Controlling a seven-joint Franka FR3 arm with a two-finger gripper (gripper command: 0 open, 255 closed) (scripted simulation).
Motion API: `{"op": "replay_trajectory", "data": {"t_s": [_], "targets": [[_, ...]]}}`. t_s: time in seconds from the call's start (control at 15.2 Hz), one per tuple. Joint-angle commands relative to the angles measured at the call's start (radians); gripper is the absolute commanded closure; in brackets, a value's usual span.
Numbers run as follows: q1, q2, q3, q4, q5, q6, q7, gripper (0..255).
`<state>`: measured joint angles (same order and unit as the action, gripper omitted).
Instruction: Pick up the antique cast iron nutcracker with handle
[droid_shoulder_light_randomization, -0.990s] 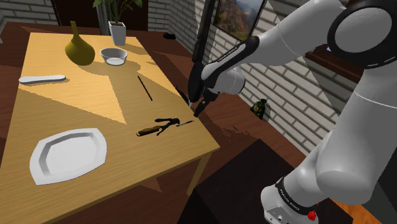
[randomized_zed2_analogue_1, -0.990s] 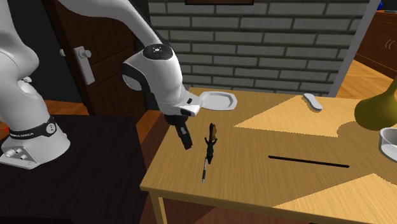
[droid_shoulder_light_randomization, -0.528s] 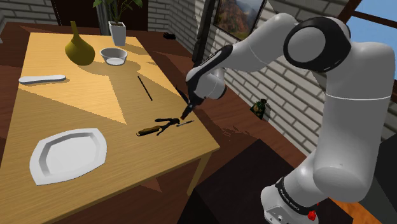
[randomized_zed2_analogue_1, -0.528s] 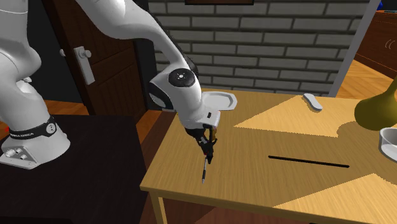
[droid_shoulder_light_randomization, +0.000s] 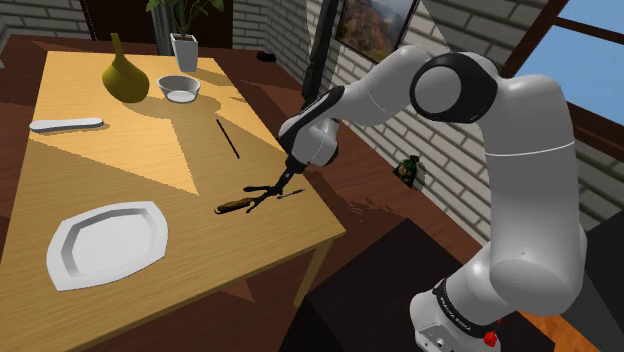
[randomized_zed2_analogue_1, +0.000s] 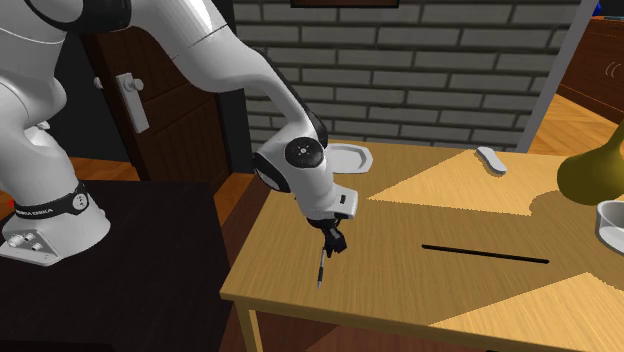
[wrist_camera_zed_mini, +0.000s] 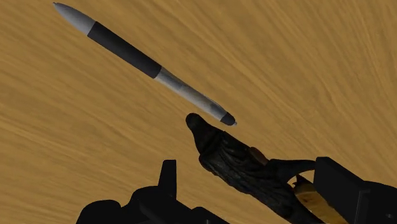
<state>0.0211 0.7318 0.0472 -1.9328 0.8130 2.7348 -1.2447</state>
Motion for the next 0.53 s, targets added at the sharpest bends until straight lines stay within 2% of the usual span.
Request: {"op": "replay_trajectory", "data": {"t_s": [0.0,0.2,0.26,0.46], "targets": [[-0.007,0.025,0.008,0.014,0.008,0.011,-0.014,0],[-0.012,0.046,0.015,0.025,0.014,0.021,-0.024,0],[-0.013,0.045,0.015,0.024,0.015,0.021,-0.026,255],[-0.013,0.044,0.015,0.022,0.015,0.021,-0.026,255]]}}
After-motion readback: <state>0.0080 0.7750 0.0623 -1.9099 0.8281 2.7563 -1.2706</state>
